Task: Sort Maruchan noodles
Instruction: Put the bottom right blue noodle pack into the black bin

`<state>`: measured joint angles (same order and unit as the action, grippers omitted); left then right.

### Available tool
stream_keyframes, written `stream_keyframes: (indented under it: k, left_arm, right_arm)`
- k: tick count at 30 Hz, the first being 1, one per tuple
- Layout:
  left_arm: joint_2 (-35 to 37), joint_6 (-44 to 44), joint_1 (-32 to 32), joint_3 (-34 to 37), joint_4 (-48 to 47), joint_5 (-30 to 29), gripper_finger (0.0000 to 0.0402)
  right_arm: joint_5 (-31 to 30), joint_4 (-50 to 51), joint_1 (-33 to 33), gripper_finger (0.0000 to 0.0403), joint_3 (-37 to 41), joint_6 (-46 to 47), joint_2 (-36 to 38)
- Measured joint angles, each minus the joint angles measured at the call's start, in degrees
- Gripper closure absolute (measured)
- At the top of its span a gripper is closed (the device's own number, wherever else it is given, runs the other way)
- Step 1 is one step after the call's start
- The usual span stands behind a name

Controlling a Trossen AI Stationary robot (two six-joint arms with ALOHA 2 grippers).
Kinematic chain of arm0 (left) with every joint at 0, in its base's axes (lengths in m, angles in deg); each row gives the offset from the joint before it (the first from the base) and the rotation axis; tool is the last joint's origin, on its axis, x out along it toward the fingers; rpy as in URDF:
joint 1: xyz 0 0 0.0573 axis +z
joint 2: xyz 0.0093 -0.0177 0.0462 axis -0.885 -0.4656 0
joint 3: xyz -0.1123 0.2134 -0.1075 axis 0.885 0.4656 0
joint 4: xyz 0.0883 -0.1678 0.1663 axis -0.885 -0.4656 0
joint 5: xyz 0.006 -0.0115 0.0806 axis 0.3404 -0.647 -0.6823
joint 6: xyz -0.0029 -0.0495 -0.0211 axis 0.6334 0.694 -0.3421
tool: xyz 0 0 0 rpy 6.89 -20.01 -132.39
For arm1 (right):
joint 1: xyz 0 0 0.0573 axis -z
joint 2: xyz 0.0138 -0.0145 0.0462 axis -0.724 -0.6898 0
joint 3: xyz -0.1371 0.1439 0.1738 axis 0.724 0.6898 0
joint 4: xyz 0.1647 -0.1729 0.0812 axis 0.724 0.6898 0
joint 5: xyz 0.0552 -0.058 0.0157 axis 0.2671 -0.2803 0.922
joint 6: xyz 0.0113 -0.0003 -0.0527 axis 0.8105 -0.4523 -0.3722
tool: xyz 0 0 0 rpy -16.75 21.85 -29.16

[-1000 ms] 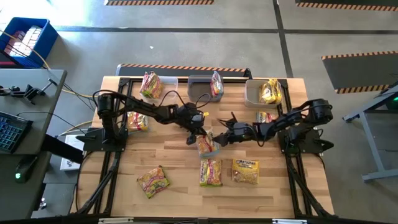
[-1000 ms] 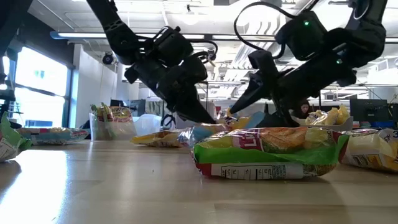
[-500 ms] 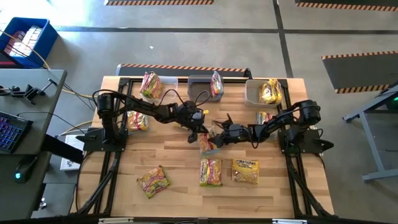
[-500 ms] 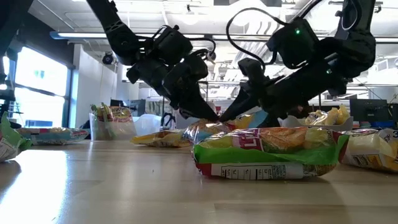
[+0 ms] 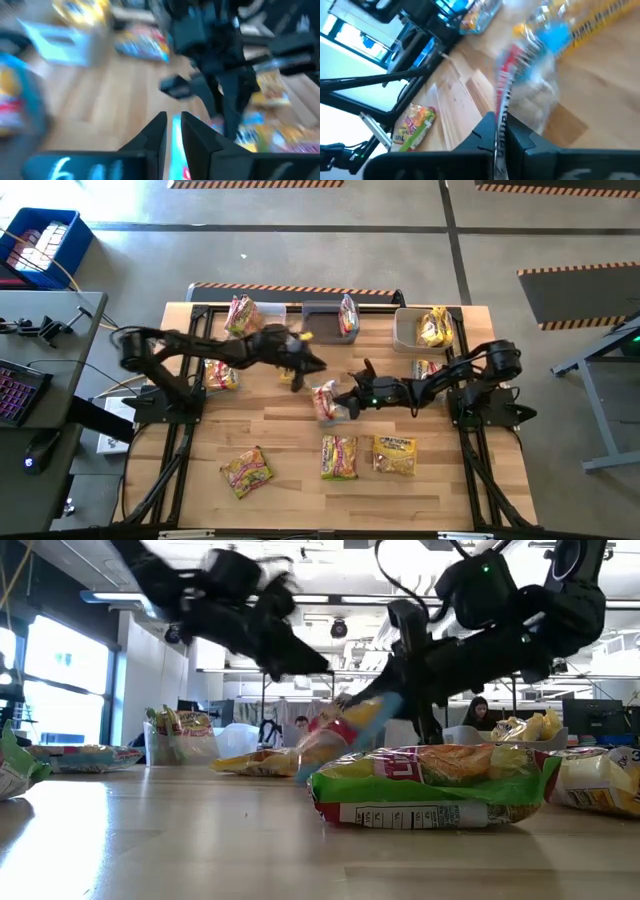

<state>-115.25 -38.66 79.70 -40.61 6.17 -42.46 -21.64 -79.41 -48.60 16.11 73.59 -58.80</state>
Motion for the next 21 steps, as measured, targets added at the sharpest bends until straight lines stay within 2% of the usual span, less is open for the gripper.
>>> stream_keyframes:
  k: [7,10,13,17,21]
  left_arm:
    - [14.05,0.40,1.34,17.43,18.74,-4.46,0.0345]
    - [18.30,1.09,1.36,22.20,22.03,-6.13,0.0348]
    - [21.03,2.67,1.36,25.14,21.90,-6.91,0.0350]
    - [22.07,3.65,1.32,27.38,21.84,-6.88,0.0350]
    - [21.30,4.76,1.30,27.63,20.85,-6.86,0.0350]
  right_arm:
    - [1.73,3.14,4.23,0.0402,-1.72,-6.60,6.78]
    - [4.86,13.07,6.76,0.0402,-4.75,-7.75,9.50]
    - [7.59,27.75,8.18,0.0399,-8.78,-7.73,10.29]
    - [12.35,45.61,8.79,0.0357,-14.22,-7.81,10.92]
    - [13.29,61.76,8.83,0.0278,-19.26,-7.97,11.99]
